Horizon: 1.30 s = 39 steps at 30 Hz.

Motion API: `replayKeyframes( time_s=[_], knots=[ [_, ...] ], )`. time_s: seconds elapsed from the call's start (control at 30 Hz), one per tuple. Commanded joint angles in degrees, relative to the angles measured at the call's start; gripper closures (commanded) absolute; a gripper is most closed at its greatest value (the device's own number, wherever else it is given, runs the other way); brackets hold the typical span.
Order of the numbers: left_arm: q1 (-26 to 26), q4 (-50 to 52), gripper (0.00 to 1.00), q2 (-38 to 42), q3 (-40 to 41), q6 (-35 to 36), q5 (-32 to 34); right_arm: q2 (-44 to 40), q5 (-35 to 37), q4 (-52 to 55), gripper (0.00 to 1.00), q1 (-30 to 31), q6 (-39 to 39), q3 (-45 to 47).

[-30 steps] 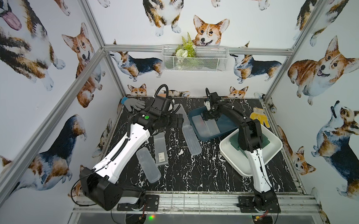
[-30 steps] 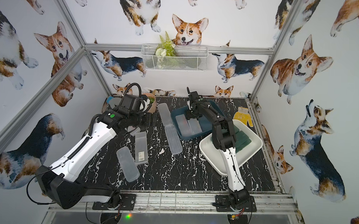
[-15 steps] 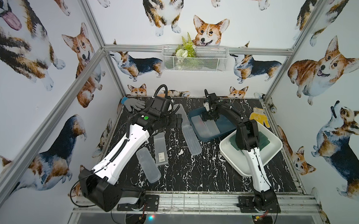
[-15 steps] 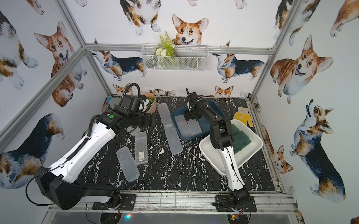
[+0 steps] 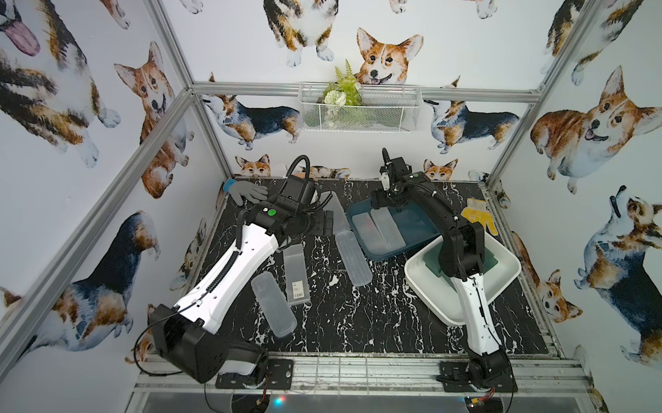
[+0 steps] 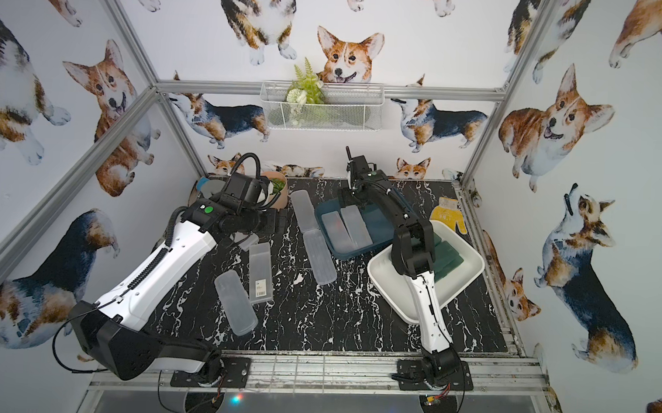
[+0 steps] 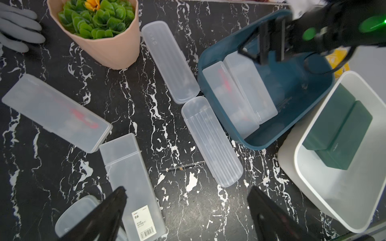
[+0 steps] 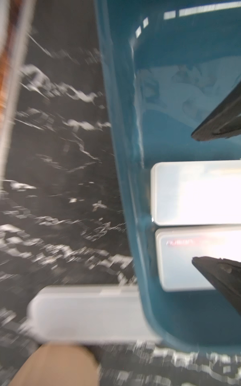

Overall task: Place the pencil cases by color into the storage box
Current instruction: Place the pencil case at the storage box, then pick up the pencil case from the center of the board.

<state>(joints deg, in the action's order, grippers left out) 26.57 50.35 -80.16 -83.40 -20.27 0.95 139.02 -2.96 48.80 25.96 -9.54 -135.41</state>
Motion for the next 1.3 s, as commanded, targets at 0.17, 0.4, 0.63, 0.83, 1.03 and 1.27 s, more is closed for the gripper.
replayKeyframes(
  time_s=[0.17, 0.4, 0.63, 0.83, 1.03, 1.27],
  knots=[
    [-0.15, 4.63, 0.07, 1.8, 3.4, -1.35, 0.23, -10.21, 3.86, 3.69, 0.13, 4.73, -4.15, 4.54],
    [-0.62, 5.68, 0.07, 5.89, 8.89, -2.22, -0.19, -16.85, 6.62, 5.88, 0.13, 10.41, -8.39, 11.85],
    [-5.62, 5.37, 0.07, 10.9, 14.69, -3.87, -3.44, -21.38, 10.0, 5.33, 0.13, 17.18, -11.13, 17.24],
    [-7.52, 3.65, 0.06, 15.5, 20.05, -4.07, -4.26, -21.97, 11.57, 8.45, 0.13, 22.79, -12.41, 16.73],
    [-10.51, 1.69, 0.06, 19.96, 25.67, -5.59, -4.3, -22.29, 11.7, 10.81, 0.13, 28.22, -17.88, 16.98],
    [-13.14, 2.15, 0.06, 23.35, 29.43, -6.62, -1.66, -24.21, 12.36, 7.99, 0.14, 32.26, -28.87, 22.67]
  ],
)
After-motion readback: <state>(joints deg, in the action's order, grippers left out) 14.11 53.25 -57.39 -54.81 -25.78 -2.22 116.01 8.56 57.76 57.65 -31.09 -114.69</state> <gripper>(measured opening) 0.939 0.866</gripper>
